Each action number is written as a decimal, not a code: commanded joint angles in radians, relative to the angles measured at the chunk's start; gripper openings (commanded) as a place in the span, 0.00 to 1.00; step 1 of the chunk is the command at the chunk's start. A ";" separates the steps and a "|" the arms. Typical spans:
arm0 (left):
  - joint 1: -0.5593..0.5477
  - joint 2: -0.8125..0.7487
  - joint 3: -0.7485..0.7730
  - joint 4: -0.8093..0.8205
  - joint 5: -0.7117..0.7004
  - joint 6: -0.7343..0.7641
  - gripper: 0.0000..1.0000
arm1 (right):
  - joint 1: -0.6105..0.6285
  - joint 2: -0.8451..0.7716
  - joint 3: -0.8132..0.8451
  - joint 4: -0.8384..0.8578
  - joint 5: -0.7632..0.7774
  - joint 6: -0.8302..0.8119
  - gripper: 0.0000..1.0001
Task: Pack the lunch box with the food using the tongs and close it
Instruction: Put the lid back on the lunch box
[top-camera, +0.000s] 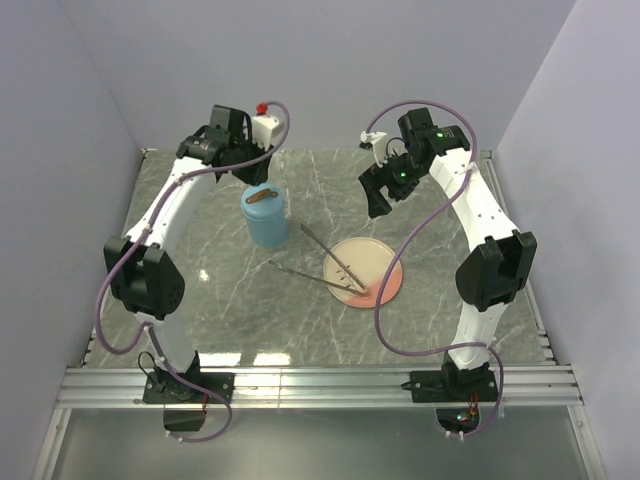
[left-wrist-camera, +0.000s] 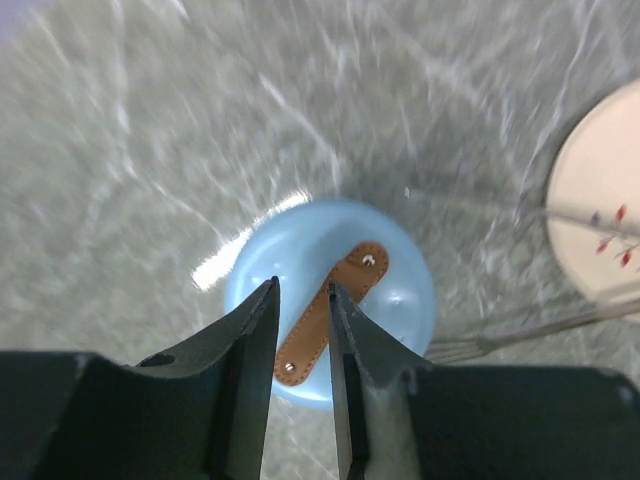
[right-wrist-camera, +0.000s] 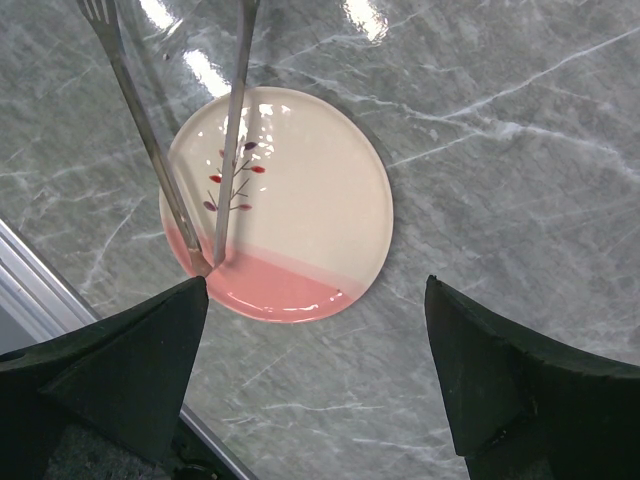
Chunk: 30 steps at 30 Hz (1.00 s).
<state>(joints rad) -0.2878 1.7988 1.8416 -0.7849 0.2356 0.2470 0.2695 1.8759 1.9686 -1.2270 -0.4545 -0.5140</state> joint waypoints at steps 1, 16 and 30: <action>0.003 0.049 -0.056 -0.028 -0.028 0.020 0.32 | -0.009 -0.055 -0.004 0.004 -0.003 0.009 0.96; 0.027 -0.010 0.097 -0.004 0.017 -0.001 0.31 | -0.007 -0.050 0.015 0.003 0.010 0.012 0.96; 0.036 -0.026 -0.067 -0.042 0.036 0.026 0.34 | -0.007 -0.041 0.010 -0.002 0.005 0.006 0.96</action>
<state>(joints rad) -0.2501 1.7622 1.8484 -0.8078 0.2813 0.2672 0.2691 1.8755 1.9686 -1.2274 -0.4530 -0.5140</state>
